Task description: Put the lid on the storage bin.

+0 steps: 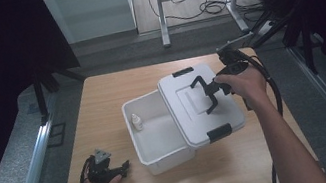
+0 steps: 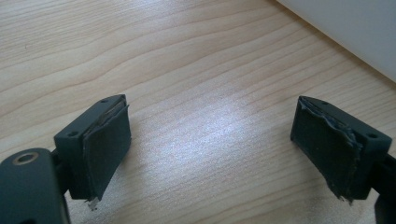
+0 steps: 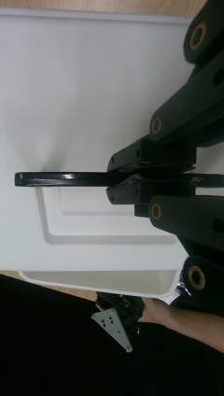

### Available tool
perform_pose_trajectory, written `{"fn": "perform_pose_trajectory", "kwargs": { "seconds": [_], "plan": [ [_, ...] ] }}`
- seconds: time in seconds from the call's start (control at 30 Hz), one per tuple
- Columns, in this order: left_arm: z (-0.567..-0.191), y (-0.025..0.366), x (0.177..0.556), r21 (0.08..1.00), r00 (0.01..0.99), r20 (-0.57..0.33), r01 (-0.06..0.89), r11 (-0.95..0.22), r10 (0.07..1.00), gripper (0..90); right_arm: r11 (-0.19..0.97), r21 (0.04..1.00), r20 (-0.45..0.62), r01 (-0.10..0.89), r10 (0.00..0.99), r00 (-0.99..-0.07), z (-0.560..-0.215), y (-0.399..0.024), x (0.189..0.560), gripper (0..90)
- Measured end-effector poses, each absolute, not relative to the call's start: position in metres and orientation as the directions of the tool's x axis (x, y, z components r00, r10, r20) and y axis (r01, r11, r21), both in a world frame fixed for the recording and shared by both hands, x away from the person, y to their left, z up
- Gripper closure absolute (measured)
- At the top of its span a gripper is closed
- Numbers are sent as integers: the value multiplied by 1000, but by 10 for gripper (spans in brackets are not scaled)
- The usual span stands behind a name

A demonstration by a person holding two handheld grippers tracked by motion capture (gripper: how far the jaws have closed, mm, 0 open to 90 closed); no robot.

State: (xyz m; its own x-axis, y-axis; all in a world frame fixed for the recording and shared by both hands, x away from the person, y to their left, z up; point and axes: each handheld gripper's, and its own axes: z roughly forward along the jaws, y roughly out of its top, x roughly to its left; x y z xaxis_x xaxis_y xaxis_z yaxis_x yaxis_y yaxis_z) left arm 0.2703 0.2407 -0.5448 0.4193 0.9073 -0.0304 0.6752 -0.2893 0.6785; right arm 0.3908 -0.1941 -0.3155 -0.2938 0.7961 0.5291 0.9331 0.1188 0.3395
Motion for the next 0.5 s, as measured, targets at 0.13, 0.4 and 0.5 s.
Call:
{"fn": "perform_pose_trajectory", "kwargs": {
  "seconds": [0.13, 0.4, 0.5],
  "plan": [
    [-545, 241, 270, 678, 418, -33, 677, -287, 908, 121, 128, 340, 530, 932, 792, -302, -314, -188, 391, 849],
    [-545, 240, 270, 679, 417, -34, 677, -285, 908, 121, 131, 338, 535, 932, 788, -305, -314, -175, 391, 849],
    [-545, 240, 270, 680, 416, -36, 677, -283, 909, 121, 132, 332, 541, 934, 784, -303, -316, -170, 391, 849]
  ]
}}
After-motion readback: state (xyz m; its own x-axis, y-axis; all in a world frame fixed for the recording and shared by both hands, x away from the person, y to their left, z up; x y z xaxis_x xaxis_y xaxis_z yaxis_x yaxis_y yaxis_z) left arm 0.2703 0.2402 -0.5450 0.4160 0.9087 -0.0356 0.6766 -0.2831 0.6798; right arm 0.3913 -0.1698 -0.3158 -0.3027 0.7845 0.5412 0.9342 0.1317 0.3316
